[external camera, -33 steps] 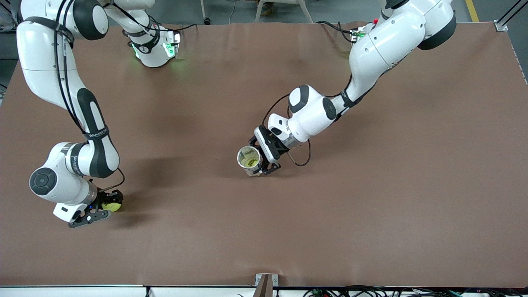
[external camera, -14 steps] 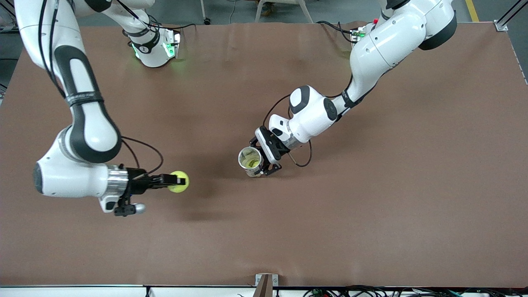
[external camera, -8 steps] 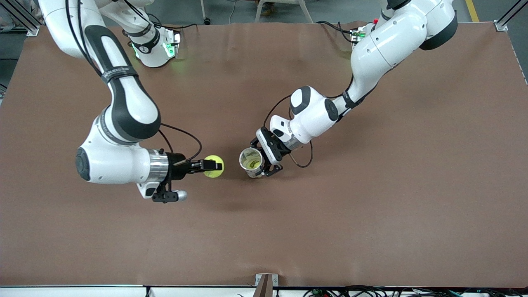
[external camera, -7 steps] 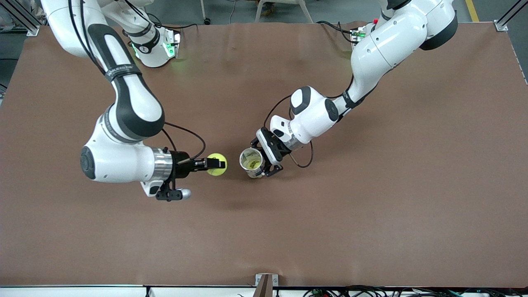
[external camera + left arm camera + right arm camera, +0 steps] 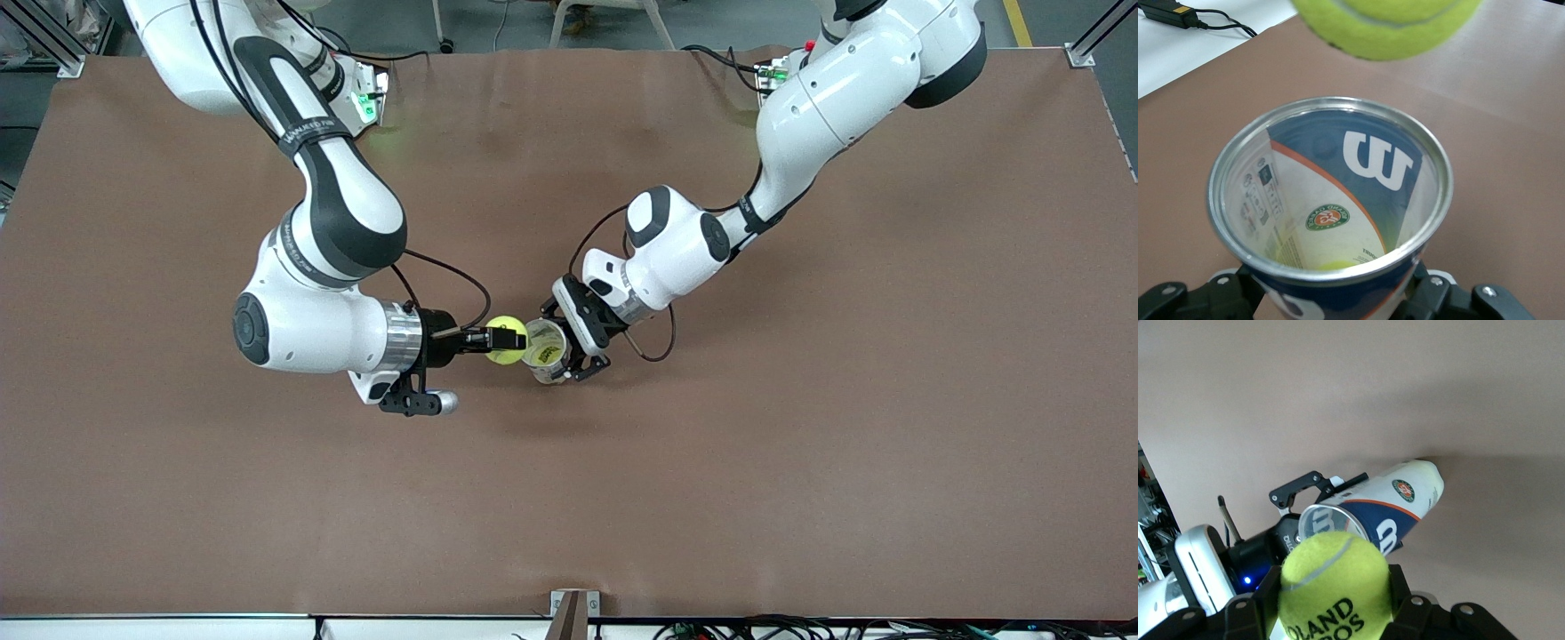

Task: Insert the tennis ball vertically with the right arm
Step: 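Release the second ball into the can from the right gripper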

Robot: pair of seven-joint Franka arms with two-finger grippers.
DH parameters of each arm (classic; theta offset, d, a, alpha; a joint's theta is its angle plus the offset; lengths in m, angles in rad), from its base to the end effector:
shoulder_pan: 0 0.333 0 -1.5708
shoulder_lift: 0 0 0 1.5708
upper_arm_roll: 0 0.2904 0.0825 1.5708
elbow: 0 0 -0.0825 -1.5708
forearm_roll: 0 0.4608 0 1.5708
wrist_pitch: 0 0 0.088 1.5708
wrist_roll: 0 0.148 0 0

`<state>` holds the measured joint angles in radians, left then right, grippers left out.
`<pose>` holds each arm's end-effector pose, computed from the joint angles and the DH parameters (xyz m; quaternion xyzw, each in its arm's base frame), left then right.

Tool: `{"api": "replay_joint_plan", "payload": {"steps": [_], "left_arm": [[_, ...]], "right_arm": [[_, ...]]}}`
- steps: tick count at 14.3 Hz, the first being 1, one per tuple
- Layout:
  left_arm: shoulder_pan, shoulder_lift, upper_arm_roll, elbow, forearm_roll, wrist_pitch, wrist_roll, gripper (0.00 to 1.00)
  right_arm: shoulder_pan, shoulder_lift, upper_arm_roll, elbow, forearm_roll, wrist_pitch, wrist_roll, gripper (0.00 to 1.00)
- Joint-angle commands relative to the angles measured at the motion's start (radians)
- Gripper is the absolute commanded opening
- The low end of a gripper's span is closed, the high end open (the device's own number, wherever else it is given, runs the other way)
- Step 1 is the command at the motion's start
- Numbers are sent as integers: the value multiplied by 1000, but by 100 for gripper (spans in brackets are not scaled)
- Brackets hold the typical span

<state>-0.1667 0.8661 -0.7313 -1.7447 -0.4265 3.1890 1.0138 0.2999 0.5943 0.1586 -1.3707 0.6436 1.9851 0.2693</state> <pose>0.5440 -0.5407 0.1402 0.7832 -0.4635 0.3263 0.2555 0.6886 0.3859 0.3089 -0.9417 0.0478 0.1079 0.3150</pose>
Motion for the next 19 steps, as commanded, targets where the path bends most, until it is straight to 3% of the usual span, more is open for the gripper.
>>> {"api": "replay_joint_plan", "payload": {"steps": [1, 15, 16, 17, 18, 19], "left_arm": [[10, -16, -16, -19, -20, 11, 19, 81], [7, -15, -16, -21, -17, 11, 19, 81], [9, -15, -14, -21, -14, 11, 20, 81], [9, -15, -16, -21, -8, 11, 20, 81], [9, -15, -14, -19, -8, 11, 20, 81], [9, -15, -16, -19, -8, 11, 20, 81]], "right_arm": [[14, -13, -5, -14, 22, 34, 21, 34], [59, 4, -7, -19, 25, 52, 19, 39], [59, 5, -7, -19, 30, 55, 19, 49], [58, 8, -7, -19, 30, 57, 21, 68], [59, 10, -7, -18, 30, 57, 19, 100], [59, 10, -7, -18, 30, 55, 19, 100]]}}
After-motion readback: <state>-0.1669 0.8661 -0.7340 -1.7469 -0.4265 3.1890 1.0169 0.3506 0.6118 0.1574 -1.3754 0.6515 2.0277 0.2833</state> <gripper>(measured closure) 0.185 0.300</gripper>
